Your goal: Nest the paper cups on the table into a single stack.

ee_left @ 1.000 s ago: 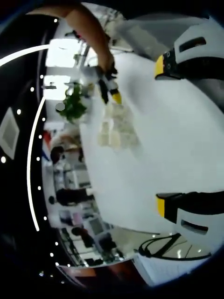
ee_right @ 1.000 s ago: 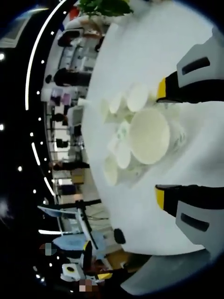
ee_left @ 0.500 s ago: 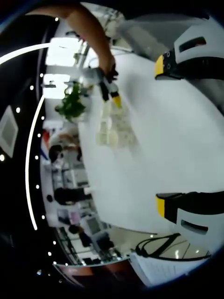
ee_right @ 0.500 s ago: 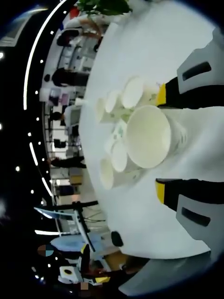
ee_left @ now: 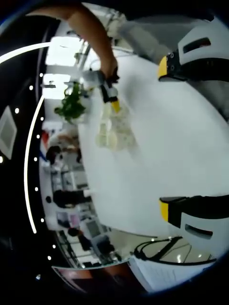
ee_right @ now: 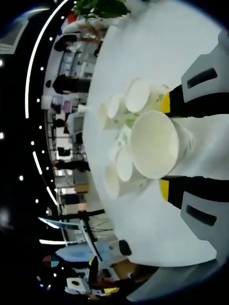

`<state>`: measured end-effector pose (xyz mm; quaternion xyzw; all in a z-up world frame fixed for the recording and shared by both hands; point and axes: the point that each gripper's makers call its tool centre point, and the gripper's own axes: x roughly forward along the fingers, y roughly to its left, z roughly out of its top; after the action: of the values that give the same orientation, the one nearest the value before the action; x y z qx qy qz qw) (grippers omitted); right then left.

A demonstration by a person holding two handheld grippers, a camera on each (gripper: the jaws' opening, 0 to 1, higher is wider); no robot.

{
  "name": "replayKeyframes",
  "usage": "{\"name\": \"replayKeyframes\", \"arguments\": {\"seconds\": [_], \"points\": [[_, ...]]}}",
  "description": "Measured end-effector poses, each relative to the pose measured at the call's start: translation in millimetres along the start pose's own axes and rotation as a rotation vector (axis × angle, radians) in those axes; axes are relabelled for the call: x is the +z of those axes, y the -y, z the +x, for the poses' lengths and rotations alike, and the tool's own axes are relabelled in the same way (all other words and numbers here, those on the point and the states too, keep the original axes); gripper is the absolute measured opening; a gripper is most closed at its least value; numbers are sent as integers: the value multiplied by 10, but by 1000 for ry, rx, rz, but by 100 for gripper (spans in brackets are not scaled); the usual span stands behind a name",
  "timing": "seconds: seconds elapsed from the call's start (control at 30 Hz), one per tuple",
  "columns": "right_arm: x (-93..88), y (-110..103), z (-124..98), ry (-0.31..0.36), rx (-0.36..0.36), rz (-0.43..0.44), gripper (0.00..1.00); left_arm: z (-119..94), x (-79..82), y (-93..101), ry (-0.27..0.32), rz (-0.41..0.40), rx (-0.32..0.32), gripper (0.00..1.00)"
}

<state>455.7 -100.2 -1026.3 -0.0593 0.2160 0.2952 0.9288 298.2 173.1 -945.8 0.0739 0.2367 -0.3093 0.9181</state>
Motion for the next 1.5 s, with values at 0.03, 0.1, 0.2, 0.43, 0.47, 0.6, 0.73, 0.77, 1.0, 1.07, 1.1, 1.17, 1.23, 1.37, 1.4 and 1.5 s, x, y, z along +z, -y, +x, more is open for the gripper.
{"name": "replayKeyframes", "arguments": {"seconds": [0.03,0.1,0.2,0.43,0.47,0.6,0.73,0.77,1.0,1.07,1.1,1.17,1.23,1.37,1.4,1.5], "points": [[2,5,2,1,-1,1,42,3,-5,-1,0,0,0,100],[3,9,5,3,-4,7,41,10,-11,-2,1,-1,-1,100],[8,19,9,5,-4,7,40,21,-15,-7,2,-2,-2,100],[15,10,-29,10,-2,7,39,33,-12,-15,5,-4,-3,100],[15,3,-38,10,-2,7,39,33,-8,-14,7,-4,-3,100],[29,-4,-65,15,-1,8,38,39,7,-1,11,-2,-5,100],[73,-3,-102,22,1,8,38,47,18,14,14,-1,-8,100],[88,-5,-110,24,3,10,38,49,23,17,14,-1,-9,100],[156,9,-142,35,3,17,38,58,70,44,21,0,-12,100],[170,6,-152,39,5,16,37,62,86,48,24,-1,-12,100],[179,3,-156,41,7,15,37,69,91,51,25,-2,-12,100],[202,3,-167,46,10,11,37,86,109,57,28,-1,-14,100],[224,4,-174,49,11,5,37,101,130,69,31,0,-17,100],[278,18,-193,57,15,5,37,124,150,83,32,5,-25,100],[297,17,-200,59,16,6,37,127,153,85,32,5,-27,100],[341,19,-221,66,23,10,36,141,154,89,28,6,-31,100]]}}
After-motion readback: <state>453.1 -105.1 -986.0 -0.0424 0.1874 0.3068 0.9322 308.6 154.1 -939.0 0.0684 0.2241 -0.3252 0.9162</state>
